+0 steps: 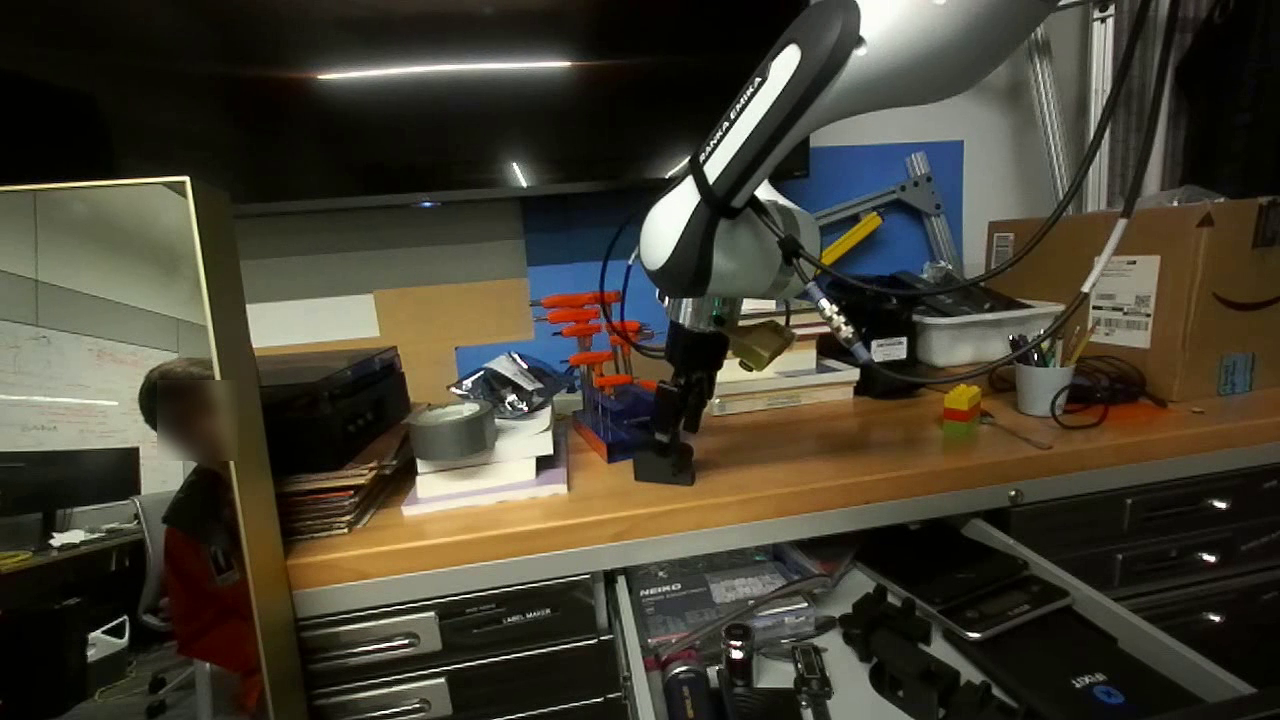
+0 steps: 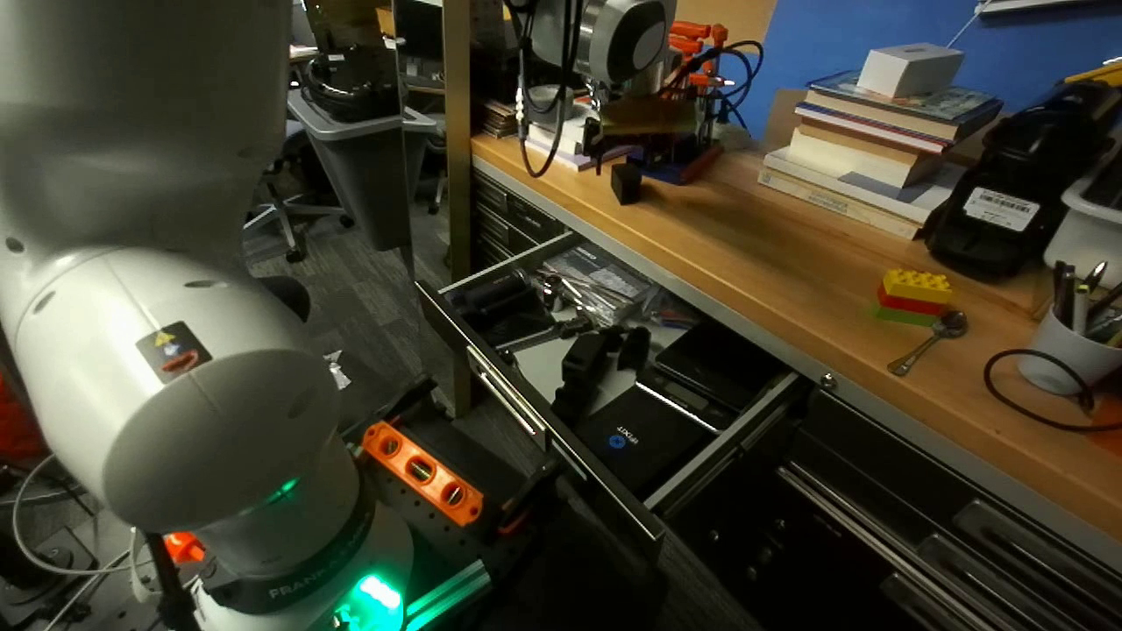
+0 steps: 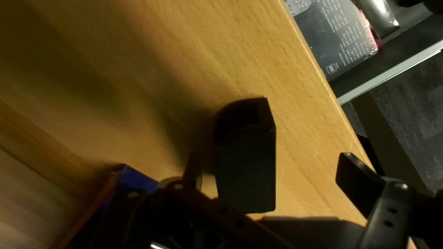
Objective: Place the three black objects inside the open drawer and push the drawer closed
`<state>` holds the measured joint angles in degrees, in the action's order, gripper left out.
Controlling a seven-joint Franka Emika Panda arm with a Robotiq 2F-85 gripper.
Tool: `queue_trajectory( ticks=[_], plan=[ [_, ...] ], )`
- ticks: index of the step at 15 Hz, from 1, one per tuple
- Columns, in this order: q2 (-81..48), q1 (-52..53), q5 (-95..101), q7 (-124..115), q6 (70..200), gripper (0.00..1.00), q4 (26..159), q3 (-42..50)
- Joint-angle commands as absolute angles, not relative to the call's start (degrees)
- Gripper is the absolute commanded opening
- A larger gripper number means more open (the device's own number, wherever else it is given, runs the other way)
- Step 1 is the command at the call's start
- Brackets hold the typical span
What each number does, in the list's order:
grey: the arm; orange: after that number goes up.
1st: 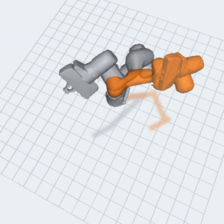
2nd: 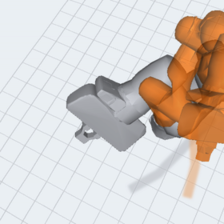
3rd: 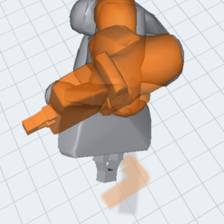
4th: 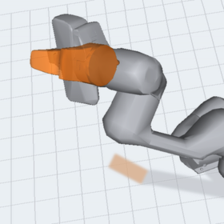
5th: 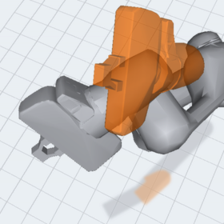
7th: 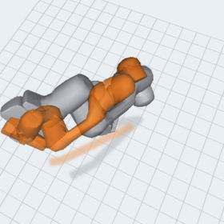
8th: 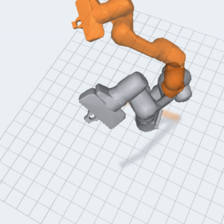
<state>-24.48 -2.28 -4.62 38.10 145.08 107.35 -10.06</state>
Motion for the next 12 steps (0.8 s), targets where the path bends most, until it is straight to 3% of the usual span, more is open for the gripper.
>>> queue_trajectory(
  ticks=[1,11,12],
  plan=[
    [-27.2,-4.85,-7.73,43.39,146.51,1.0,105.03,-12.79],
    [-30.87,-5.88,-8.61,46.65,146.1,1.0,102.42,-14.06],
    [-31.1,-5.86,-8.48,46.78,146.03,0.75,102.22,-14.06]
  ],
)
